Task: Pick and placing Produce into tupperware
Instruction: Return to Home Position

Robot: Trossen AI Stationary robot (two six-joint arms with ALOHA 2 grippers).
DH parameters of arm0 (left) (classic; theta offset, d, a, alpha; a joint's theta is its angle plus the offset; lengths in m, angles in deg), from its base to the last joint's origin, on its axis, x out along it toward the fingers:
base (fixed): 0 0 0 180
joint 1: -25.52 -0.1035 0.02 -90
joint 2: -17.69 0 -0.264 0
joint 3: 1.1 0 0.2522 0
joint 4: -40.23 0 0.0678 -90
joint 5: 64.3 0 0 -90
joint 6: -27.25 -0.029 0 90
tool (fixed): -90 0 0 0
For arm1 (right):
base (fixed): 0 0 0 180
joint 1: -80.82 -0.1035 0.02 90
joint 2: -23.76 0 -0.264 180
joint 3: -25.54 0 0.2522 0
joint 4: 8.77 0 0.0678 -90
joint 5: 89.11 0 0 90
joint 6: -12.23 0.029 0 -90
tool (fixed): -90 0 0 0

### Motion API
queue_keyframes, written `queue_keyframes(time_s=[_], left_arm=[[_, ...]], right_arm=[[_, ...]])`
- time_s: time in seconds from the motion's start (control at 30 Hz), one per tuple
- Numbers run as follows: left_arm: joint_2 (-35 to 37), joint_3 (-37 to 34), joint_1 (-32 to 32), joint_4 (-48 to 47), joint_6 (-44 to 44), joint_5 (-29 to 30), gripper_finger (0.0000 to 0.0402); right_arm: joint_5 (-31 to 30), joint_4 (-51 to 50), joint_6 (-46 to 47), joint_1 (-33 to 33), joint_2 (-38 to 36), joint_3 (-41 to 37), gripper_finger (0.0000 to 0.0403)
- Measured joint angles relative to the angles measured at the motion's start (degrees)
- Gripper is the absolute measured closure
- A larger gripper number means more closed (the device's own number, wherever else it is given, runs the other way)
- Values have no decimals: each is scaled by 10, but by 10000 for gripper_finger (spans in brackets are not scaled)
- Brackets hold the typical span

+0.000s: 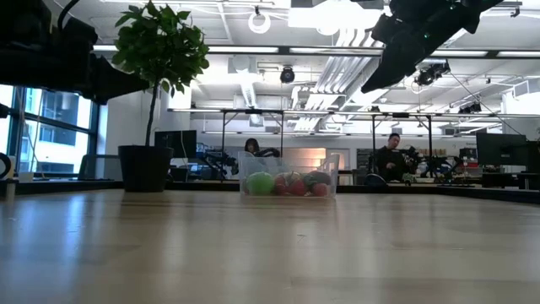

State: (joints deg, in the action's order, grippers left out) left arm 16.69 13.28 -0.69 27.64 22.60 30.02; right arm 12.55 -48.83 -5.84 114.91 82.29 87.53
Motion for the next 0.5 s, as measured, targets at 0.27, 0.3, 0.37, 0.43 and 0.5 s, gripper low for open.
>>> queue_keyframes(time_s=[0.27,0.3,0.37,0.43,0.5], left_arm=[[0,0,0,0,0,0,401],[0,0,0,0,0,0,401],[0,0,0,0,0,0,401],[0,0,0,0,0,0,401],[0,0,0,0,0,0,401]], right_arm=[[-23,52,-49,0,0,1,327],[-23,56,-49,0,0,1,327],[-23,64,-48,0,0,1,327],[-23,61,-48,0,1,1,327],[-22,69,-47,0,1,1,327]])
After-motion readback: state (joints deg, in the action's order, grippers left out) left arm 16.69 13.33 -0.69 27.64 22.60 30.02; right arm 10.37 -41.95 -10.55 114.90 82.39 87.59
